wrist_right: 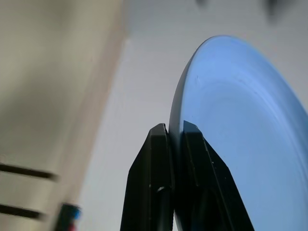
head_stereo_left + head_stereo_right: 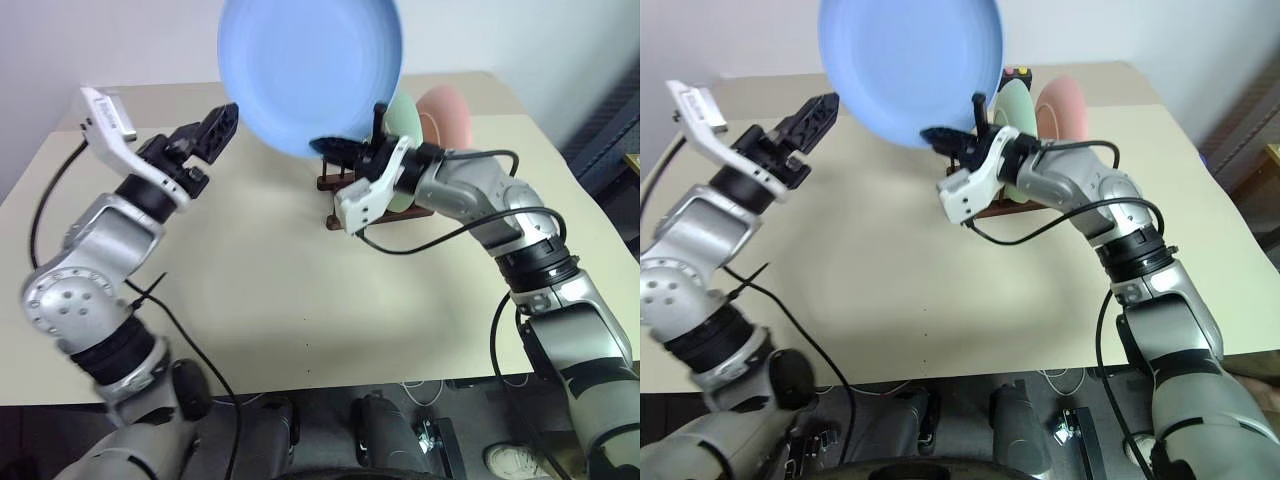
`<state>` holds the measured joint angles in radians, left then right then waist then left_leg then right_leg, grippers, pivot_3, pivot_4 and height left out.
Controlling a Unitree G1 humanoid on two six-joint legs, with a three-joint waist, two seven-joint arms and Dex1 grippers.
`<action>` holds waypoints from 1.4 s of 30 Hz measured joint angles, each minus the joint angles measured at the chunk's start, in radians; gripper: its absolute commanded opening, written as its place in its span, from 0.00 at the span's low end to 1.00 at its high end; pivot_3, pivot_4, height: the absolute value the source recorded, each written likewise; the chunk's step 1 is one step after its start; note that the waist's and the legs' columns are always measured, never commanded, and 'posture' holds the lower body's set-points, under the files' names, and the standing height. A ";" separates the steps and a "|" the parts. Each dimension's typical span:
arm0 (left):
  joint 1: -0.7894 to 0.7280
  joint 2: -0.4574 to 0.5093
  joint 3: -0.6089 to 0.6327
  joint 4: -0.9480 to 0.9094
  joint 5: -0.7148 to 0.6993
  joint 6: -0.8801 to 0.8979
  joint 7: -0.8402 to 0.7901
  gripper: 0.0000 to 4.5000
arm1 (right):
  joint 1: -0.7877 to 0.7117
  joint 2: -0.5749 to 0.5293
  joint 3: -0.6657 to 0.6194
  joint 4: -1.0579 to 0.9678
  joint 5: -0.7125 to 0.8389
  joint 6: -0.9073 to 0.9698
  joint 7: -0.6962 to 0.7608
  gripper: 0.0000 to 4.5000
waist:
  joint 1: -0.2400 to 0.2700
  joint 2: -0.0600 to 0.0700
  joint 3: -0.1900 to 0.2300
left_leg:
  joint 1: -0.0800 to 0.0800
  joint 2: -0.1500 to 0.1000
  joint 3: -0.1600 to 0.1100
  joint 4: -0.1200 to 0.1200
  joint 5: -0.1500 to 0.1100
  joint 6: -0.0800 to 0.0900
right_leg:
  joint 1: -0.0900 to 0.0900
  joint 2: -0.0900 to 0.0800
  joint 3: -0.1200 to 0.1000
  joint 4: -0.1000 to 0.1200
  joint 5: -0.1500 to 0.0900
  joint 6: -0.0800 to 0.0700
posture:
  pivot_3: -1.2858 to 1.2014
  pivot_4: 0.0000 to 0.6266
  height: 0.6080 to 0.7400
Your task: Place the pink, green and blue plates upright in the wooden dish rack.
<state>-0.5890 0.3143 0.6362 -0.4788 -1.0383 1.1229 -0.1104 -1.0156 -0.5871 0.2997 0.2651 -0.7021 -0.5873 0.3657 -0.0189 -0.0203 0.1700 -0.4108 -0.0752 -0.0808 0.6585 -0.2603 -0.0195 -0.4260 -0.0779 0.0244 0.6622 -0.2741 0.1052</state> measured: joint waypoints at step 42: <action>0.470 0.423 -0.227 -0.003 0.291 -0.656 -0.736 0.99 | 0.104 0.352 -0.603 -0.119 1.802 1.446 0.007 0.00 | 0.002 0.005 0.001 | 0.001 0.001 0.000 -0.010 -0.003 0.005 | 0.000 -0.003 0.001 -0.006 0.000 -0.001 | 0.52 0.24 1.00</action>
<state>-0.1193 0.7378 0.4092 -0.4820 -0.7476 0.4668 -0.8461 -0.9115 -0.2353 -0.3033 0.1456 1.0997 0.8584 0.3729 -0.0170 -0.0153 0.1708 -0.4094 -0.0747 -0.0811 0.6484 -0.2632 -0.0140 -0.4263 -0.0806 0.0250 0.6565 -0.2737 0.1041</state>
